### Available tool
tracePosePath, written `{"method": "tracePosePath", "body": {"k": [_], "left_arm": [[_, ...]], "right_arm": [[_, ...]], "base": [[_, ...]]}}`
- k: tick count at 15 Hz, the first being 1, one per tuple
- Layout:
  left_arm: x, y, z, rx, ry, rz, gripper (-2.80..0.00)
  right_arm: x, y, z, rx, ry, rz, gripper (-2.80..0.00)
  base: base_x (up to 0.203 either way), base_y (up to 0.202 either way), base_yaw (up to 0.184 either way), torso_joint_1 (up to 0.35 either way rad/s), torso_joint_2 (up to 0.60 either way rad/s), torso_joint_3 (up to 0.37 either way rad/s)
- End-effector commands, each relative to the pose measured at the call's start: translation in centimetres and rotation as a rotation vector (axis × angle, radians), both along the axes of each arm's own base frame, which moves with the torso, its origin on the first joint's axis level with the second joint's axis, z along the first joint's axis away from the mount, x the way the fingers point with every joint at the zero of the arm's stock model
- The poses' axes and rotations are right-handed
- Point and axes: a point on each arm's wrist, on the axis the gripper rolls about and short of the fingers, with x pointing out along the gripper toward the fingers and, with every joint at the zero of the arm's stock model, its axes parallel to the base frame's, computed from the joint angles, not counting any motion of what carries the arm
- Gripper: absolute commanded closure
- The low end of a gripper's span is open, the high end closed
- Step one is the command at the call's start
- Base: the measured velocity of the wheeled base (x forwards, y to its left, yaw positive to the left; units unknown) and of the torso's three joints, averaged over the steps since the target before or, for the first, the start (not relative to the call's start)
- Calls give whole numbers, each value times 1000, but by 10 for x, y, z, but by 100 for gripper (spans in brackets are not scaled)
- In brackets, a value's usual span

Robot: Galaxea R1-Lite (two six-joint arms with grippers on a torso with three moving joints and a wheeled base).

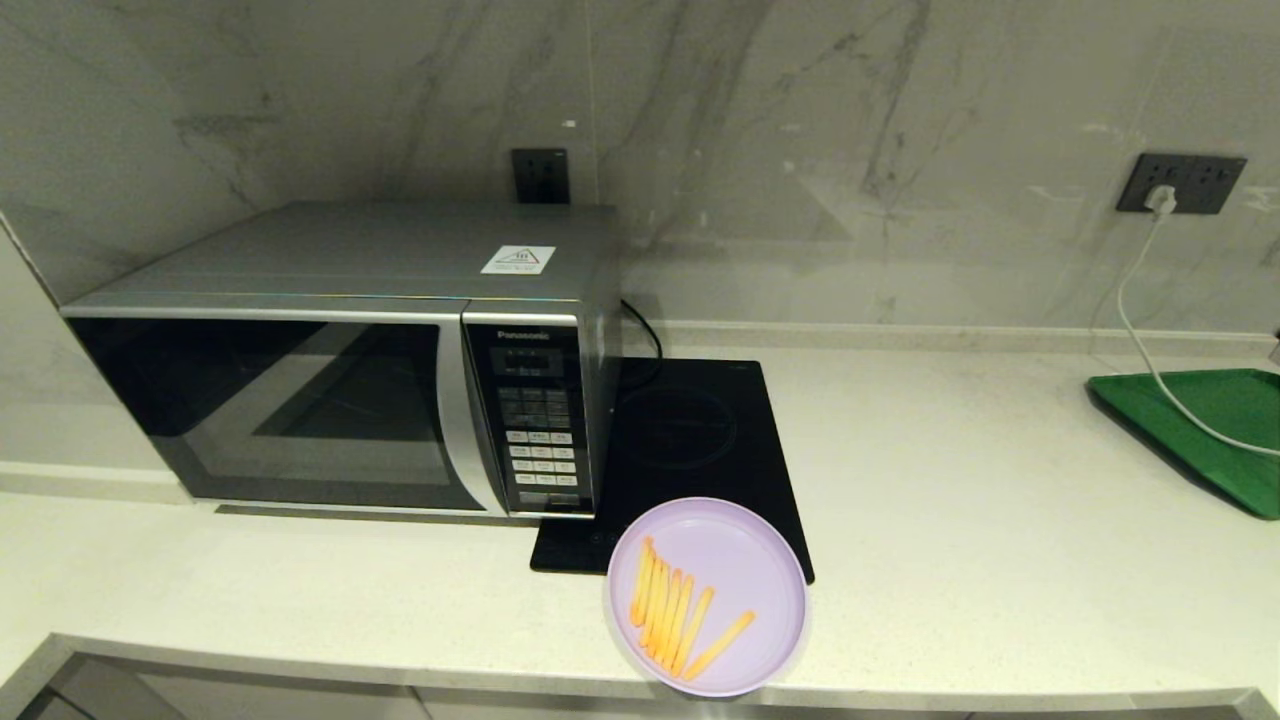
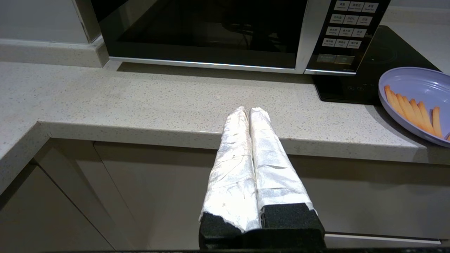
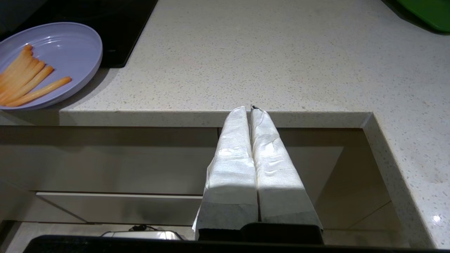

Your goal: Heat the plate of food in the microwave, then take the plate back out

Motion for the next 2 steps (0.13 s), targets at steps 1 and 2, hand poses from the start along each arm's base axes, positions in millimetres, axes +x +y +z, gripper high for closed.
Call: {"method": "tracePosePath", "body": {"k": [1,2], "left_arm": [[0,0,0,-1,0,1,0],[0,0,0,0,0,1,0]], "right_arm": [[0,0,0,-2,-4,2,0],[0,0,0,6,-4,-1,0]], "base": [[0,0,0,0,0,0],[0,0,0,0,0,0]]}}
